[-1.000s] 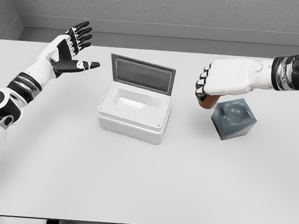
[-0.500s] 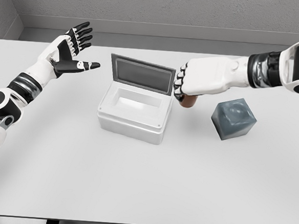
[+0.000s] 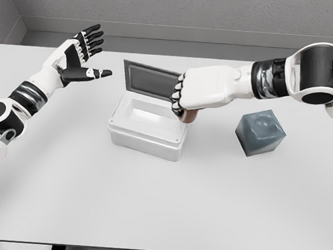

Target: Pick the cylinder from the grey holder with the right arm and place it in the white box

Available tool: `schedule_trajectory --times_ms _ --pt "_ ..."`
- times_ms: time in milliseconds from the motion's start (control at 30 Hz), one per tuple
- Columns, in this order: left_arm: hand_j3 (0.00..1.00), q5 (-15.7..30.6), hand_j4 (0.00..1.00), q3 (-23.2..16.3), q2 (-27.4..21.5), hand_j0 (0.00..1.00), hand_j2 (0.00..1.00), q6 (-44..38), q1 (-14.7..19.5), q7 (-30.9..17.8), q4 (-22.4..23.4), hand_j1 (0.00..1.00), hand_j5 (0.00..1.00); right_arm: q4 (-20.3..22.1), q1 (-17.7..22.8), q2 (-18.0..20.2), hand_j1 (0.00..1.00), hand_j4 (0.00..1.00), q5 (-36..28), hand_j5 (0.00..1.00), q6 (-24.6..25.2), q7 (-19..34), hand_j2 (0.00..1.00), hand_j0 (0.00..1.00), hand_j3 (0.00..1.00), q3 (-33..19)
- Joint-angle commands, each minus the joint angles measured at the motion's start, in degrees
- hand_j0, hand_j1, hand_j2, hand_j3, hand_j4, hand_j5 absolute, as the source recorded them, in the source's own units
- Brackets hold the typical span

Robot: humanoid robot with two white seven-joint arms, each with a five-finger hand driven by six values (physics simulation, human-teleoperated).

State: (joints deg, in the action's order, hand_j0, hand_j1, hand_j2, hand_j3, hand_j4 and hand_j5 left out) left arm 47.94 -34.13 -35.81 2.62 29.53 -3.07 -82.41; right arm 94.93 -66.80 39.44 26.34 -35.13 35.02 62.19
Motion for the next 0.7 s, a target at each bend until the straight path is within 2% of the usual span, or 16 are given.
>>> schedule_trajectory --times_ms 0,267,667 --pt "1.0 0.05 1.0 0.02 -0.05 1.0 1.0 0.02 0.0 -0.01 -0.03 1.0 1.0 -1.58 0.0 -1.65 0.55 0.55 -0.07 0.55 0.13 -0.02 0.55 0.55 0.55 0.03" --pt "1.0 0.05 1.0 0.02 -0.05 1.0 1.0 -0.07 0.0 -0.01 -0.03 1.0 1.0 -7.3 -0.97 -5.6 0.55 0.55 0.02 0.55 0.13 -0.02 0.55 0.55 0.55 1.09" --pt "1.0 0.05 1.0 0.02 -0.05 1.0 1.0 0.02 0.09 -0.01 -0.03 1.0 1.0 -7.48 -1.23 -6.57 0.57 0.57 0.02 0.57 0.13 -0.02 0.57 0.57 0.57 1.18"
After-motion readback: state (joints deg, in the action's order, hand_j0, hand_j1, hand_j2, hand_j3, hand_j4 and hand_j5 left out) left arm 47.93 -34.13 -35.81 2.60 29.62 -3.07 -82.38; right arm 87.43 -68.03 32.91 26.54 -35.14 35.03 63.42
